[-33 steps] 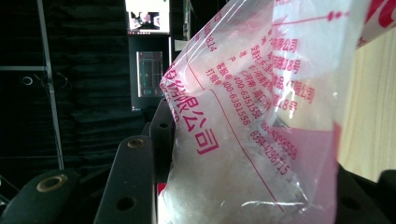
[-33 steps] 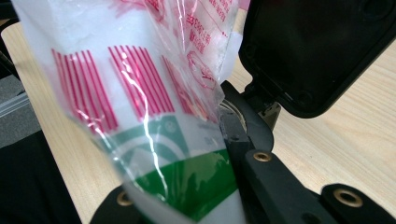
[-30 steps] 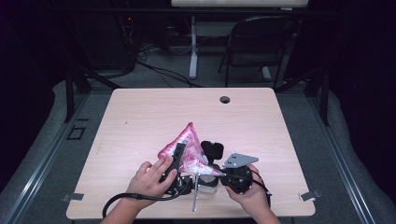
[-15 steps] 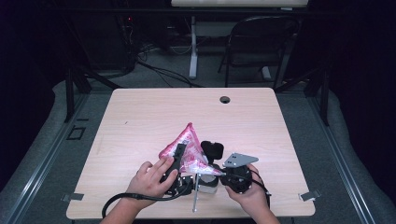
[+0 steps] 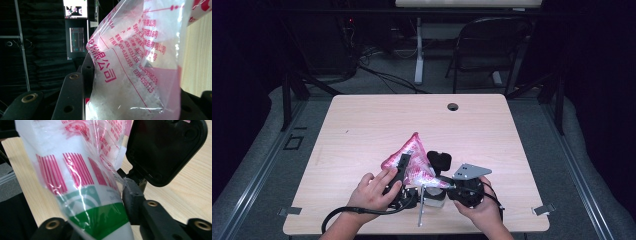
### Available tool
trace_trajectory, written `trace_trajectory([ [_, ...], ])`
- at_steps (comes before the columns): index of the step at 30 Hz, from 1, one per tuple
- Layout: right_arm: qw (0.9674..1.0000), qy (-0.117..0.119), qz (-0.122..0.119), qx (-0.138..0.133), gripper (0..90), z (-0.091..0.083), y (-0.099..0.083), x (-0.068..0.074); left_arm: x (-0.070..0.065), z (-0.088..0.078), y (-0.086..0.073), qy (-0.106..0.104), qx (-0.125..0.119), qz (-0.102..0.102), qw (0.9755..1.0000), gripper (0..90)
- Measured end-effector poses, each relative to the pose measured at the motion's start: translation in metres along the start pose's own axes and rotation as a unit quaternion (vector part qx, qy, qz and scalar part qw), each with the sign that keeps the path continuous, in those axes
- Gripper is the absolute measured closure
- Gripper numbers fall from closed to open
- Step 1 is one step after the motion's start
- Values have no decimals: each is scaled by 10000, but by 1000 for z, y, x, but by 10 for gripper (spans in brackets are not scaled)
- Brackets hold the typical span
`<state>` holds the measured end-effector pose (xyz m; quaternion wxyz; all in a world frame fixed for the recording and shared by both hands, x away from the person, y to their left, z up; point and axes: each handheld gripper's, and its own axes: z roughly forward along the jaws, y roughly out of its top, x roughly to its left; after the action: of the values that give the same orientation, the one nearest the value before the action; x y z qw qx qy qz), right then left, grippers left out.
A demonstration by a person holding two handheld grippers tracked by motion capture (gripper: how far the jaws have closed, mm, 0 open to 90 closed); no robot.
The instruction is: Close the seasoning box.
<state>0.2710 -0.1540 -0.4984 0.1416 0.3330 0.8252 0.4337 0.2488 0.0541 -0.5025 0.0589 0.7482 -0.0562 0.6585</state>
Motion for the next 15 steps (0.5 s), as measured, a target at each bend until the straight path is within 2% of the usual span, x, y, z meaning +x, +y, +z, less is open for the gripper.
trace_trajectory([
  [5,9999,42,-52,-112,684,-2,1,1,0,0,0,-106,143,23,9998,617],
  [8,9995,66,-184,-266,657,-5,3,4,-3,2,-1,-157,149,52,9998,617],
  [10,9991,61,-288,-308,662,-8,5,6,-4,2,-1,-191,176,43,9997,617],
  [11,9990,59,-303,-323,667,-8,6,7,-6,3,-1,-141,75,-28,9999,617],
  [12,9989,47,-332,-331,675,-8,6,8,-5,2,0,-217,138,-36,9997,617],
  [15,9988,54,-373,-310,720,-8,6,10,-5,3,1,-177,129,-10,9998,617],
])
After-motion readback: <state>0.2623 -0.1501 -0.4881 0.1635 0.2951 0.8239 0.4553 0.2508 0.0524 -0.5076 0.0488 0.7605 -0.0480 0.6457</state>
